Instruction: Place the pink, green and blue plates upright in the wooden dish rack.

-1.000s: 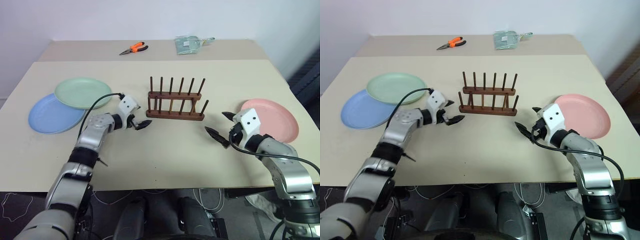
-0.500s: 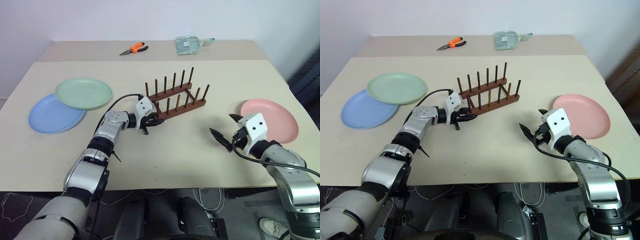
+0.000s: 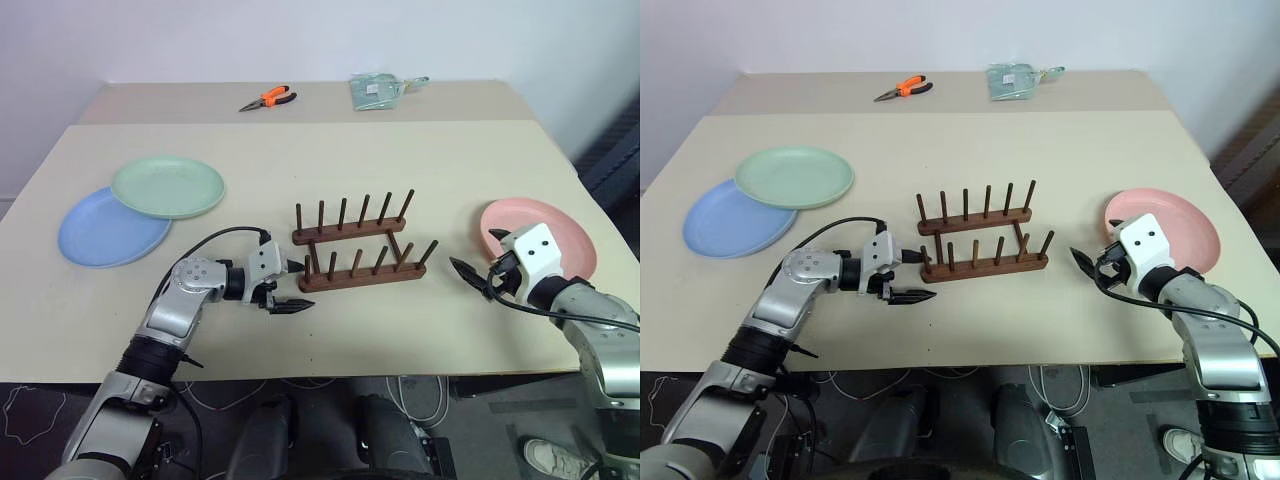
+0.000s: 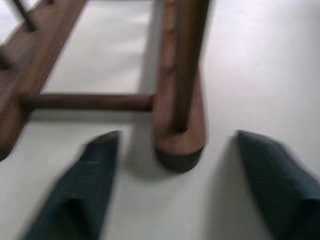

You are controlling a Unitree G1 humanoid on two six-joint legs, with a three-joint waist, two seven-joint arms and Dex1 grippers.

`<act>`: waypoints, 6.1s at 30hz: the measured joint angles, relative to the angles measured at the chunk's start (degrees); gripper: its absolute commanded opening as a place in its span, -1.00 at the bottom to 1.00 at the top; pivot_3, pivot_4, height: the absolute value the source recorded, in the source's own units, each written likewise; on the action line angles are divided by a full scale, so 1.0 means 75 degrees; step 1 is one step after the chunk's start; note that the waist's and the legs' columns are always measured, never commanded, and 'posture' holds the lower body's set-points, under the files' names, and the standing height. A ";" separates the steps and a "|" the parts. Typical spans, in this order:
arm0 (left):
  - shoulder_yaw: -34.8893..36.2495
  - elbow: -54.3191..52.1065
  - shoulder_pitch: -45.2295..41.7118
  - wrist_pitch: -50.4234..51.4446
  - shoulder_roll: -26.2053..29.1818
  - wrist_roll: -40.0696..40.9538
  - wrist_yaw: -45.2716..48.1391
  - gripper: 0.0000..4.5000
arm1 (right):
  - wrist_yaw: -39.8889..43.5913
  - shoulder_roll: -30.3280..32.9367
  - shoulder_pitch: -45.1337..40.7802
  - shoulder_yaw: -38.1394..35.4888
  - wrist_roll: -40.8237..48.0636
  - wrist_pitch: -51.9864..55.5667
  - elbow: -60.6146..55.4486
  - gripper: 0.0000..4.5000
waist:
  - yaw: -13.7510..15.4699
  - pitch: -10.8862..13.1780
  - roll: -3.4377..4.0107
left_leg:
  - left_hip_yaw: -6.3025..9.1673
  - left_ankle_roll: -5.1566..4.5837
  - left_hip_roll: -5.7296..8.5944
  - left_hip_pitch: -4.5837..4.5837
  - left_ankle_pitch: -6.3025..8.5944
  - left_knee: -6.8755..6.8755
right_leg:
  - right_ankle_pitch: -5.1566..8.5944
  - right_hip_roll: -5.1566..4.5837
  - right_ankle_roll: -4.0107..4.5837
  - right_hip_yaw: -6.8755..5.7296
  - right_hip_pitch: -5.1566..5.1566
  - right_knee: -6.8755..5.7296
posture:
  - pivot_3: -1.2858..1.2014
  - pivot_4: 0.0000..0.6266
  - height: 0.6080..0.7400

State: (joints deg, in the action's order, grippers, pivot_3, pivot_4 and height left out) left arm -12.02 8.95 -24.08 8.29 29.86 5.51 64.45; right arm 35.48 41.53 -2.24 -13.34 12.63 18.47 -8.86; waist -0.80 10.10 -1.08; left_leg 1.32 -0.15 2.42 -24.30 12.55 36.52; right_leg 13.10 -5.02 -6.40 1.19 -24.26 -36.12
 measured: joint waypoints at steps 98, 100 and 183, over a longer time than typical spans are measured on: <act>0.1338 -0.2855 0.1369 0.1689 -0.1288 0.2356 -0.3099 -0.67 | -0.3566 -0.3217 -0.4085 -0.0634 0.6625 0.3383 -0.1048 -0.99 | 0.0011 -0.0017 0.0056 | 0.0023 -0.0009 -0.0008 0.0032 0.0009 -0.0046 | 0.0007 -0.0006 0.0040 -0.0032 0.0071 0.0109 | 0.03 -0.52 0.96; 0.1337 -0.2861 0.1376 0.1691 -0.1271 0.2358 -0.3102 -0.67 | -0.3624 -0.3285 -0.4079 -0.0651 0.6597 0.3335 -0.0747 -0.85 | 0.0008 -0.0017 0.0056 | 0.0022 -0.0009 -0.0008 0.0032 0.0009 -0.0046 | 0.0006 -0.0004 0.0039 -0.0031 0.0071 0.0109 | 0.03 -0.52 0.96; 0.4475 -0.4168 -0.1523 0.5833 -0.3331 0.6978 -1.0038 0.25 | -0.0789 -0.2488 -0.5591 0.5004 -0.4363 -0.2501 0.1237 -1.00 | 0.0011 0.0003 -0.0019 | 0.0029 0.0051 -0.0007 -0.0013 -0.0025 -0.0044 | -0.0031 0.0035 0.0000 -0.0014 -0.0009 0.0055 | 0.03 -0.52 0.96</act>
State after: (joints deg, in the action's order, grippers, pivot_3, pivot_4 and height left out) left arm 21.55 -22.31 -35.50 52.03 4.88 57.84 -10.83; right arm 29.56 22.87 -44.17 24.19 -20.10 -0.29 0.41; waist -0.71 10.12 -1.22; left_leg 1.53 0.23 2.37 -24.40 12.37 36.19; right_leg 12.87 -4.75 -6.41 1.09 -24.33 -35.71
